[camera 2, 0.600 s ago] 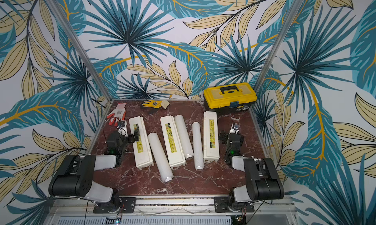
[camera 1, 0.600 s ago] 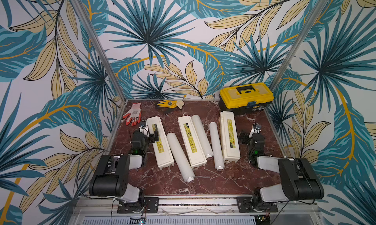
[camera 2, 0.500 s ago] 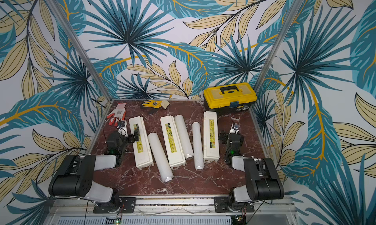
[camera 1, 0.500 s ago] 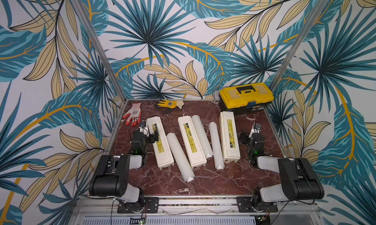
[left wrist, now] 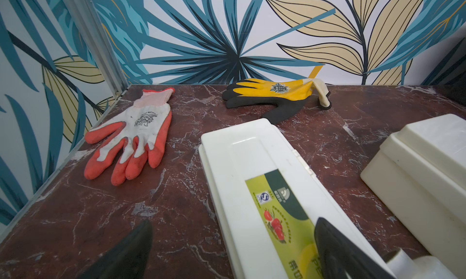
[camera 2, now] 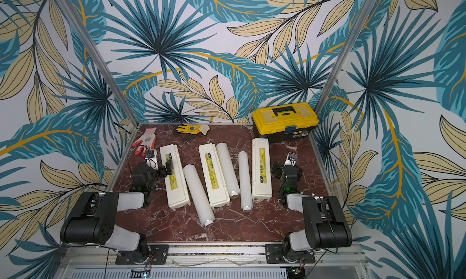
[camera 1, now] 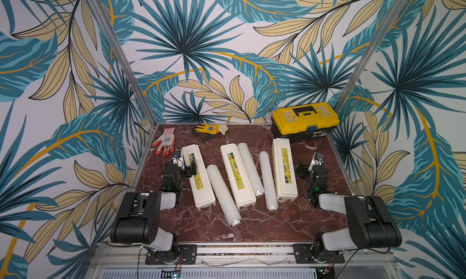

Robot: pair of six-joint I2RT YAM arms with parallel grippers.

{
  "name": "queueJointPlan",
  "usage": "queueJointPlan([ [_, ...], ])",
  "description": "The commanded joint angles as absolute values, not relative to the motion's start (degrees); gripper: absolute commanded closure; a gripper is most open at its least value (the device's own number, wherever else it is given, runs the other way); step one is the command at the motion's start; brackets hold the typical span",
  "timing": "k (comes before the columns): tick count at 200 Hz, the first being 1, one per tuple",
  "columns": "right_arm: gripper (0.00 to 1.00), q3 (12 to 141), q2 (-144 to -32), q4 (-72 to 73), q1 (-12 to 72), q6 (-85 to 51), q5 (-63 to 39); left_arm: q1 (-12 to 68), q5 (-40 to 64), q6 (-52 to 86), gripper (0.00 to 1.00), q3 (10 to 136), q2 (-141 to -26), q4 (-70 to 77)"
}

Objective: Put plastic wrap rolls into dispensers
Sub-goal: Pick up the plastic wrap cutting box from the center of the board.

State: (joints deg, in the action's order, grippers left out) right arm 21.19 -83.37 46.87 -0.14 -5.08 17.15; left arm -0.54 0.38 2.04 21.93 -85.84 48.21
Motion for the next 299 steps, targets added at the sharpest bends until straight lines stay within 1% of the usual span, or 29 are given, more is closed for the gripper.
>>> queueJointPlan([
  [1, 0.01, 21.9, -84.1, 47.9, -0.4, -4.4, 17.9, -1.3, -1.5, 1.4, 0.0, 23.9, -87.0, 46.3],
  [73, 0.01, 21.4, -83.6, 48.5, -0.4, -4.5, 18.0, -1.3, -1.5, 1.4, 0.0, 23.8, -86.9, 46.4],
  [89, 0.01, 19.6, -82.1, 50.6, -0.4, -5.8, 21.1, -1.3, -1.3, 1.1, 0.0, 23.6, -85.6, 46.3],
  [100, 0.01, 17.8, -80.1, 52.2, -0.4, -4.3, 18.9, -1.3, -2.9, 2.2, 0.0, 23.7, -84.0, 46.1],
  [109, 0.01, 16.7, -77.5, 53.6, -0.1, -2.5, 17.5, -1.4, -7.1, 3.0, 0.0, 24.2, -82.2, 44.0],
  [121, 0.01, 17.9, -71.2, 44.9, 0.2, -3.0, 18.0, -1.4, -10.0, 3.9, 0.0, 24.6, -78.8, 40.6],
  [136, 0.01, 24.2, -63.1, 24.2, 0.2, -5.8, 17.9, -1.3, -13.3, 5.9, 0.0, 23.7, -73.4, 39.6],
  [150, 0.01, 30.7, -60.1, 9.3, 0.2, -8.2, 17.3, -1.3, -15.4, 7.9, 0.0, 24.2, -67.7, 36.3],
  [157, 0.01, 34.0, -60.0, 3.0, 0.4, -9.6, 17.2, -1.3, -14.8, 8.4, 0.0, 25.9, -64.9, 31.2],
  [168, 0.01, 39.4, -61.8, -6.2, 0.7, -11.6, 16.2, -1.3, -12.4, 9.3, 0.0, 30.6, -62.0, 21.3],
  [184, 0.01, 47.5, -67.2, -18.3, 1.2, -14.2, 15.2, -1.3, -6.3, 11.9, 0.0, 37.1, -61.8, 11.2],
  [197, 0.01, 54.5, -72.8, -25.4, 1.6, -15.8, 13.2, -1.1, -0.6, 13.3, 0.0, 41.1, -62.8, 6.9],
  [211, 0.01, 61.9, -79.1, -31.6, 2.2, -16.8, 10.4, -0.5, -0.3, 14.7, 0.0, 44.6, -64.1, 3.7],
  [220, 0.01, 66.0, -83.0, -34.8, 3.3, -17.2, 10.4, 0.1, -0.1, 15.1, 0.0, 46.8, -65.0, 1.9],
  [253, 0.01, 74.8, -92.5, -38.8, 7.1, -17.2, 12.2, 2.9, 3.5, 16.0, 0.0, 52.8, -67.8, -3.4],
  [276, 0.01, 78.5, -97.4, -39.4, 8.6, -17.5, 12.0, 6.0, 4.3, 15.4, 0.0, 53.2, -68.2, -3.8],
  [299, 0.01, 81.1, -102.1, -38.8, 9.6, -18.0, 11.0, 6.9, 4.2, 15.0, 0.0, 52.7, -68.3, -3.7],
])
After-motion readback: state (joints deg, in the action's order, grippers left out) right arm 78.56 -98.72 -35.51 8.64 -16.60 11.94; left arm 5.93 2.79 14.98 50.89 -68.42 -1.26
